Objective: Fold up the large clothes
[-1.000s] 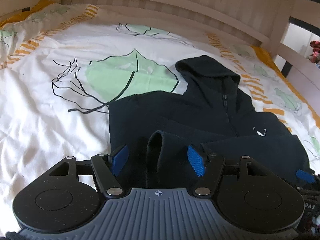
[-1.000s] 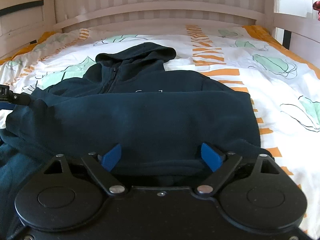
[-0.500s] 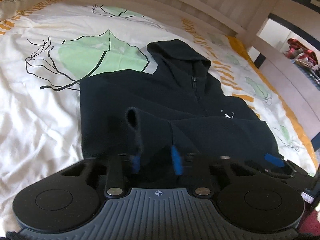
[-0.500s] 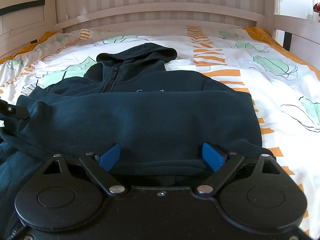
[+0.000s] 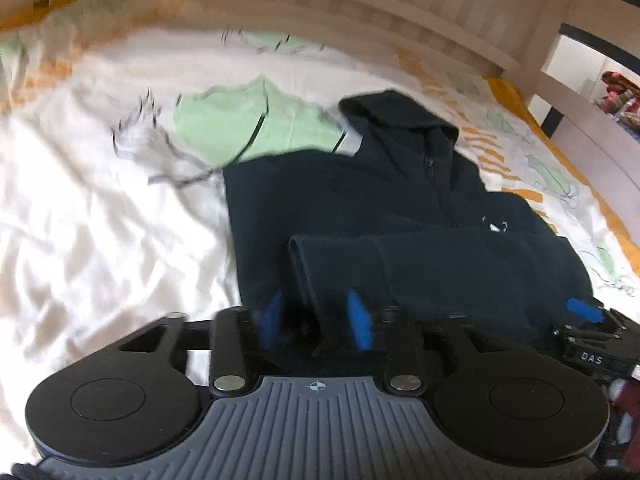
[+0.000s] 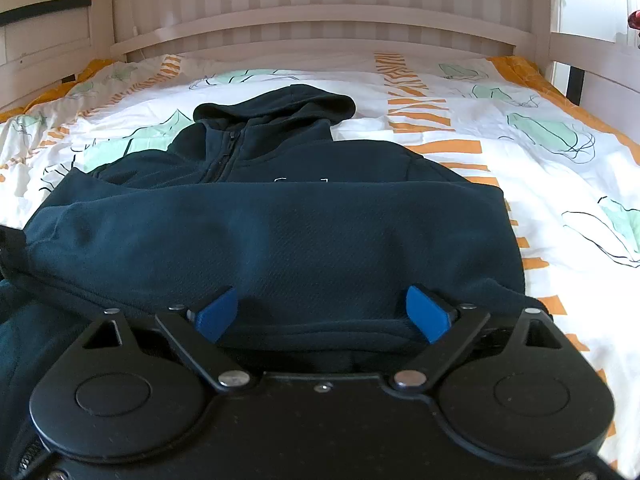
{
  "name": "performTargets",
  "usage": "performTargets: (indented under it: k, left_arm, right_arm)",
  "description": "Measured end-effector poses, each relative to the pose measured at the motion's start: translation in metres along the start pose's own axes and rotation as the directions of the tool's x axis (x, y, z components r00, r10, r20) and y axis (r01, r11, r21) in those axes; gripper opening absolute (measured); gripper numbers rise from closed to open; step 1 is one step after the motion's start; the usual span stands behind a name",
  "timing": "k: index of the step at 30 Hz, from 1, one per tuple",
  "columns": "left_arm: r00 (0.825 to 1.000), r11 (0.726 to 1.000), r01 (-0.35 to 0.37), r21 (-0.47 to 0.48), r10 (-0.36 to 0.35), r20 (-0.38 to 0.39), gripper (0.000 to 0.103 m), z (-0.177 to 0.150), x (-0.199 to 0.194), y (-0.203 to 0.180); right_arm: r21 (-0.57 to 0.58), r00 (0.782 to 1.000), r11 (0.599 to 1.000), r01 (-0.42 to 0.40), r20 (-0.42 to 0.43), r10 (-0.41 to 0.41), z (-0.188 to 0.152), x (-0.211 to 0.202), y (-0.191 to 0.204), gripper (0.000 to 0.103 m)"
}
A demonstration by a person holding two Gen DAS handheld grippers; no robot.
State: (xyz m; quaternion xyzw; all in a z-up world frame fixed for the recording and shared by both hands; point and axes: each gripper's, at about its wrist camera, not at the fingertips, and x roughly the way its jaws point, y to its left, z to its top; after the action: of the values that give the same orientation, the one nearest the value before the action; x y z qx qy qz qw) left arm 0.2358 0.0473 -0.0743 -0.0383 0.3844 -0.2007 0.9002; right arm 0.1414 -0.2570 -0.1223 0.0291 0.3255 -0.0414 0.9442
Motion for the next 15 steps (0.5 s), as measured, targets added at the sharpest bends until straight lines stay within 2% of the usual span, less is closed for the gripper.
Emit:
performTargets:
  k: [1,3,6,11,14,15]
  left_arm:
    - [1.000,1.000,-0.002,0.009,0.001,0.020,0.061,0.000,-0.002,-0.004]
    - [0.998,1.000,-0.005,0.026,0.003,0.065,0.071,0.001,-0.004,-0.016]
    - [0.993,0.997,-0.058,0.048,0.052,0.105,0.078,0.002,0.001,-0.031]
    - [0.983,0.983,-0.167,0.077,0.160,0.088,0.079,-0.002,0.027,-0.048]
    - [0.979,0.977,-0.198,0.077,0.195,0.055,0.080,-0.012,0.044,-0.047]
    - [0.979,0.977,-0.199,0.077,0.195,0.062,0.083,-0.016,0.046,-0.046]
  right_arm:
    - [-0.002,1.000,1.000,0.001,0.000,-0.001,0.000,0.000,0.001,0.094]
    - [-0.007,1.000,1.000,0.002,-0.001,-0.002,-0.001,0.001,0.001,0.095]
    - [-0.008,1.000,1.000,0.003,0.000,-0.003,-0.001,0.001,0.002,0.095]
    - [-0.010,1.000,1.000,0.006,0.002,-0.006,-0.001,0.001,0.003,0.096]
    - [-0.012,1.000,1.000,0.008,0.003,-0.008,-0.002,0.001,0.004,0.097]
    - [-0.013,1.000,1.000,0.007,0.003,-0.007,-0.002,0.002,0.004,0.098]
